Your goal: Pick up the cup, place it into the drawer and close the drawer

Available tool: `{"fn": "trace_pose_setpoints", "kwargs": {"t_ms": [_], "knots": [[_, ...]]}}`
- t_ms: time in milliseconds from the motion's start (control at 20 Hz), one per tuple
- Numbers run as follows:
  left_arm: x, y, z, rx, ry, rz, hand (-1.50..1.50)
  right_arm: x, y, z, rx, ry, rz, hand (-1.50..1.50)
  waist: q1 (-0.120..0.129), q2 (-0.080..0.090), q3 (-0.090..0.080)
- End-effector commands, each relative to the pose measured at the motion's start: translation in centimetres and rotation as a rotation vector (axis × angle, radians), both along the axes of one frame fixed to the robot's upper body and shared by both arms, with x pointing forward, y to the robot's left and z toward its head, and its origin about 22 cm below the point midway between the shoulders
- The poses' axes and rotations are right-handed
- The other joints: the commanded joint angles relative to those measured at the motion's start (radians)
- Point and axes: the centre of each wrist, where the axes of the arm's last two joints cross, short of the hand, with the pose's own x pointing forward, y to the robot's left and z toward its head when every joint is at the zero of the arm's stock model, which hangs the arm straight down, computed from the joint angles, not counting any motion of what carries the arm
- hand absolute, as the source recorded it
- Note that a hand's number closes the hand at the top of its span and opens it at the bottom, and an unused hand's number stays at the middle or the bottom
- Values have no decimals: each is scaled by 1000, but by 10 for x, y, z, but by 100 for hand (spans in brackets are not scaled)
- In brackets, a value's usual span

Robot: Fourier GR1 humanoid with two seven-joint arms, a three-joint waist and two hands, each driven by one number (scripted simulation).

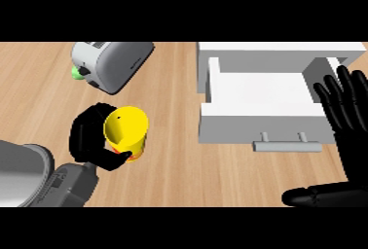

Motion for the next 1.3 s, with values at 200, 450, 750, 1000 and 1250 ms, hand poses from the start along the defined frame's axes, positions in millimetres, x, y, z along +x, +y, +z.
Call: {"fn": "trace_pose_setpoints", "kwargs": {"t_ms": [200,450,750,1000,1250], "knots": [[27,-44,91,-19,-32,-86,150,25,2,3,3,3,-4,-150,-3,3,0],[37,-69,114,17,-49,-67,150,-3,9,-6,-12,-6,-10,-150,-10,3,-1],[51,-102,165,57,-61,-53,150,2,0,-1,1,-15,-11,-150,-8,2,-1],[82,-124,195,113,-50,-54,150,11,-7,-5,-8,-1,7,-150,-15,5,0],[93,-150,198,141,-28,-67,150,16,4,-19,-23,-7,10,-150,-14,5,-1]]}}
